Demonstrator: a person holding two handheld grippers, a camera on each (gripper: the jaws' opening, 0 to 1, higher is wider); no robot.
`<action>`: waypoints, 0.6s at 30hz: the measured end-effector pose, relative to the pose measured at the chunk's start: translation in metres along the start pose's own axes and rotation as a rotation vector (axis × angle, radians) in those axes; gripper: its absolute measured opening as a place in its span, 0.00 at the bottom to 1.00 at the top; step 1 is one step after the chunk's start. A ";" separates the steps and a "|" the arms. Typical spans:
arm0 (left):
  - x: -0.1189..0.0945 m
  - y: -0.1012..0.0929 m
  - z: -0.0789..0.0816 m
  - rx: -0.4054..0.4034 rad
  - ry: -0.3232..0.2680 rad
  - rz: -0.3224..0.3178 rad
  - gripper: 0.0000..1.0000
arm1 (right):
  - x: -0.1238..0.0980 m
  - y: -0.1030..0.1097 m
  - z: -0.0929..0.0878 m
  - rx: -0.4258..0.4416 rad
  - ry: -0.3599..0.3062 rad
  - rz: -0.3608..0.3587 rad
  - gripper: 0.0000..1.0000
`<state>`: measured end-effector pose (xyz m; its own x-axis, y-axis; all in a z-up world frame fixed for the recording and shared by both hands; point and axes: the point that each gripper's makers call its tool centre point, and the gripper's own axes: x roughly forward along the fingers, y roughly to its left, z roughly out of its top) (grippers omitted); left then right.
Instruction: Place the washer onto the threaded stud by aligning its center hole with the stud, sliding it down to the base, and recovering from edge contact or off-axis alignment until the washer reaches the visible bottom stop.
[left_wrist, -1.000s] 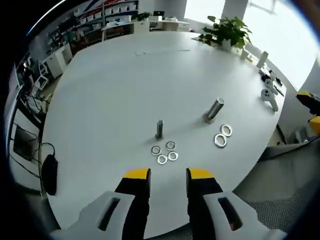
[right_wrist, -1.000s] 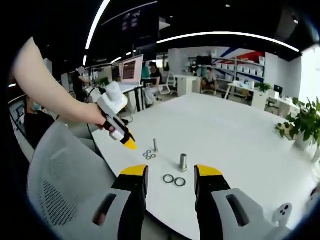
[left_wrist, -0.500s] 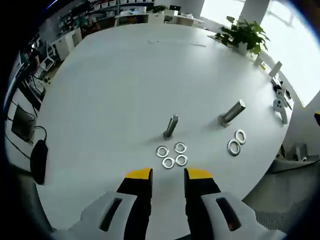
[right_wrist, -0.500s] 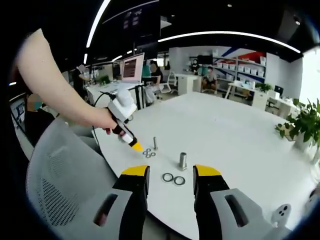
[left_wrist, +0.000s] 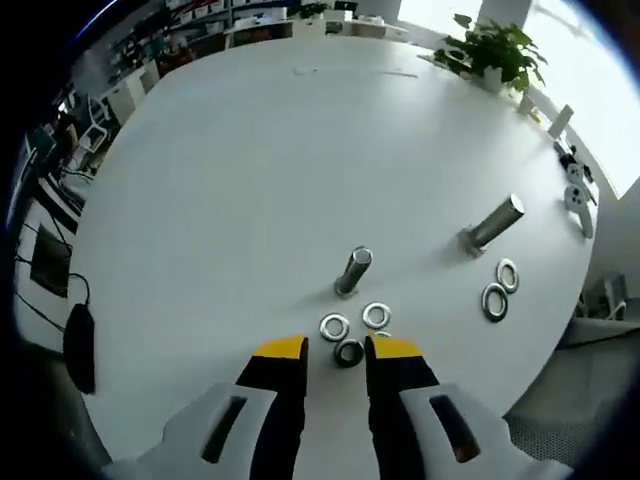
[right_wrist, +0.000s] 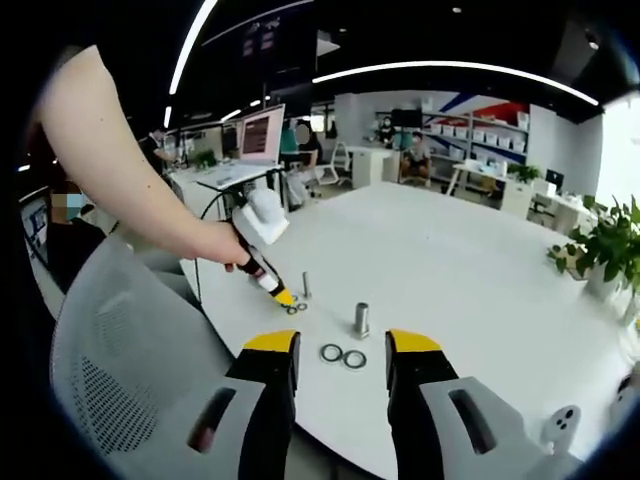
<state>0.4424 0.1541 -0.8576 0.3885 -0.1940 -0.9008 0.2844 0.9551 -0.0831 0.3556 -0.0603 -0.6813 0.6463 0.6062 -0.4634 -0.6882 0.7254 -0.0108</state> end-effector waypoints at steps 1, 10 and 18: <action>0.001 -0.001 -0.001 0.016 0.008 0.002 0.21 | 0.000 0.000 0.000 0.000 0.000 -0.001 0.36; 0.003 0.006 -0.004 0.069 0.023 0.017 0.18 | 0.000 -0.002 -0.001 0.001 0.002 -0.003 0.36; -0.002 0.005 -0.012 0.178 0.040 0.023 0.18 | -0.001 -0.003 0.000 0.002 -0.001 -0.006 0.35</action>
<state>0.4322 0.1622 -0.8618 0.3628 -0.1601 -0.9180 0.4277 0.9038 0.0114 0.3569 -0.0627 -0.6812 0.6509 0.6023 -0.4621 -0.6835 0.7298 -0.0116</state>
